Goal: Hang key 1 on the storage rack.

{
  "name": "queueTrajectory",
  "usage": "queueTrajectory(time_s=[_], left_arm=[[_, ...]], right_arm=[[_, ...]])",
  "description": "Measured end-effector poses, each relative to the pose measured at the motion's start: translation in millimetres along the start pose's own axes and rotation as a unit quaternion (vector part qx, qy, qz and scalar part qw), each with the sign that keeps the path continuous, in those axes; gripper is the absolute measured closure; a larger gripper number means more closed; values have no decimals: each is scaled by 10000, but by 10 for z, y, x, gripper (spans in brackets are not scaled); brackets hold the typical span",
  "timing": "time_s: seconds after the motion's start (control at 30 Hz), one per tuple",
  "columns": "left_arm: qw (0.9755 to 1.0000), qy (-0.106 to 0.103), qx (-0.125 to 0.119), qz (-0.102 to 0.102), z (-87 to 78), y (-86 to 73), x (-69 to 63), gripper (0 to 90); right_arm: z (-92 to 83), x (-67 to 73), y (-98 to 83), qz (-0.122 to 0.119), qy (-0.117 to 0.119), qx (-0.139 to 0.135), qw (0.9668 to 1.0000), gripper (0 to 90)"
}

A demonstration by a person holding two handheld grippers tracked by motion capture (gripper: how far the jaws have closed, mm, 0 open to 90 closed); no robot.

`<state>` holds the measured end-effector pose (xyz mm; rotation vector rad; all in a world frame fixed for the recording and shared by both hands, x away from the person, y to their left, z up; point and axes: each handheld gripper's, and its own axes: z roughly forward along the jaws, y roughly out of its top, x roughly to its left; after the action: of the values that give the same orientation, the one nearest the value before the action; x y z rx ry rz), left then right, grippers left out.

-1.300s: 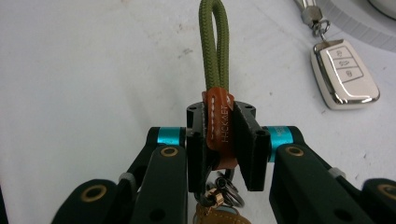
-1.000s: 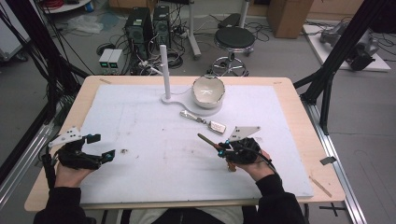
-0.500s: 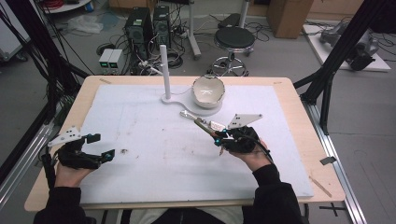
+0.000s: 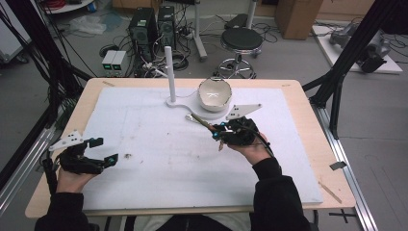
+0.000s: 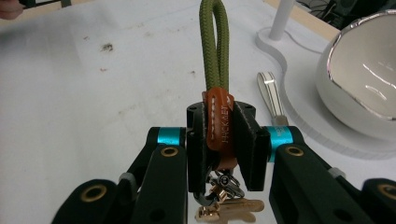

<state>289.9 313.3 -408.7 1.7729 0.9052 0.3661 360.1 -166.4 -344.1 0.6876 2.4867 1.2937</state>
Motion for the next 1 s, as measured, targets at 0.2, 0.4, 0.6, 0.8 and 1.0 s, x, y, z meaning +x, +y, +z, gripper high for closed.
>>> queueTrajectory(time_s=[0.2,0.4,0.6,0.8,1.0], left_arm=[[10000,-5,-9,0,0,0,0,17],[10000,-3,-16,0,0,0,3,17],[10000,-3,-22,2,1,0,7,17],[10000,-18,-20,-3,6,1,11,17],[10000,-20,-19,-4,13,0,11,17]], right_arm=[[38,-45,166,54,110,-85,9999,757],[56,-98,333,13,165,-143,9998,757],[94,-175,483,81,300,-182,9994,757],[203,-273,653,103,334,-60,9994,757],[295,-359,873,106,473,-36,9988,756]])
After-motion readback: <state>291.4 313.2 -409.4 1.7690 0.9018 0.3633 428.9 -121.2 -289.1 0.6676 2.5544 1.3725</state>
